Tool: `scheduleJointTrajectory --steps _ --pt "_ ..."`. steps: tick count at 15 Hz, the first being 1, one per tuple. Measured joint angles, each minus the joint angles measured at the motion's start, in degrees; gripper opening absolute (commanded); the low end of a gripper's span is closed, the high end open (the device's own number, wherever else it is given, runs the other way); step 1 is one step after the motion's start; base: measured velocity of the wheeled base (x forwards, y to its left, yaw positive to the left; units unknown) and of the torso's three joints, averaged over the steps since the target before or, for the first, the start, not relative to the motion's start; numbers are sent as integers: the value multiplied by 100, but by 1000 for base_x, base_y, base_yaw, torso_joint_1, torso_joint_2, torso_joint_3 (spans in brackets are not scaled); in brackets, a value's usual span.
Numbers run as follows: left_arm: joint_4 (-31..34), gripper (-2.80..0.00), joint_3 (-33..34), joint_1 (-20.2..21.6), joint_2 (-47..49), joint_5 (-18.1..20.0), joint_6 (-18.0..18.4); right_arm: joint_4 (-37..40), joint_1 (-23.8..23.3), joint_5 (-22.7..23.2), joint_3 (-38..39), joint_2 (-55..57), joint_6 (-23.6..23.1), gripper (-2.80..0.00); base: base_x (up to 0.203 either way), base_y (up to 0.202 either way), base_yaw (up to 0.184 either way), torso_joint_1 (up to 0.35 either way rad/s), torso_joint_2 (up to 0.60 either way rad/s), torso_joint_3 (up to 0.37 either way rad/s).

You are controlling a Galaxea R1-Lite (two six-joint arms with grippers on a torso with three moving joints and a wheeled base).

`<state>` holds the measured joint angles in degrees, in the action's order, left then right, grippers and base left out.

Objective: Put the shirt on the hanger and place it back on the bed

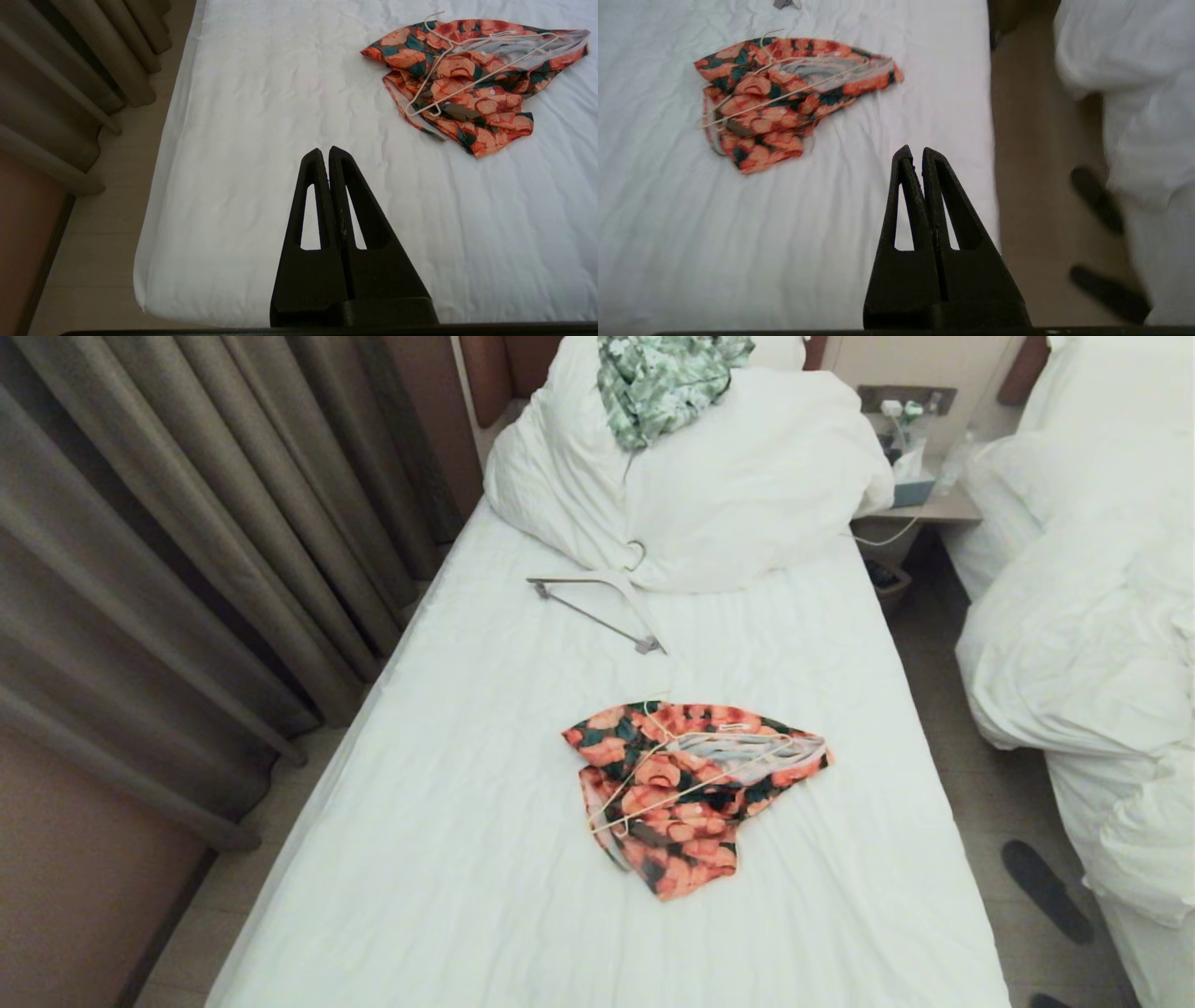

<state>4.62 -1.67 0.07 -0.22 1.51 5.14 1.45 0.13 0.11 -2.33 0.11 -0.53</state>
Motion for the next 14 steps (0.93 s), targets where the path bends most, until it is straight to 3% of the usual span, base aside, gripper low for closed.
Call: scheduleJointTrajectory --steps 2,14 --pt "1 -280 0 0 0 -3 2 -115 0 24 174 -11 -291 -280 0 0 0 0 0 0" --pt "0 -280 0 0 4 -2 3 -111 -6 14 233 -16 -88 -280 0 0 0 0 0 0"
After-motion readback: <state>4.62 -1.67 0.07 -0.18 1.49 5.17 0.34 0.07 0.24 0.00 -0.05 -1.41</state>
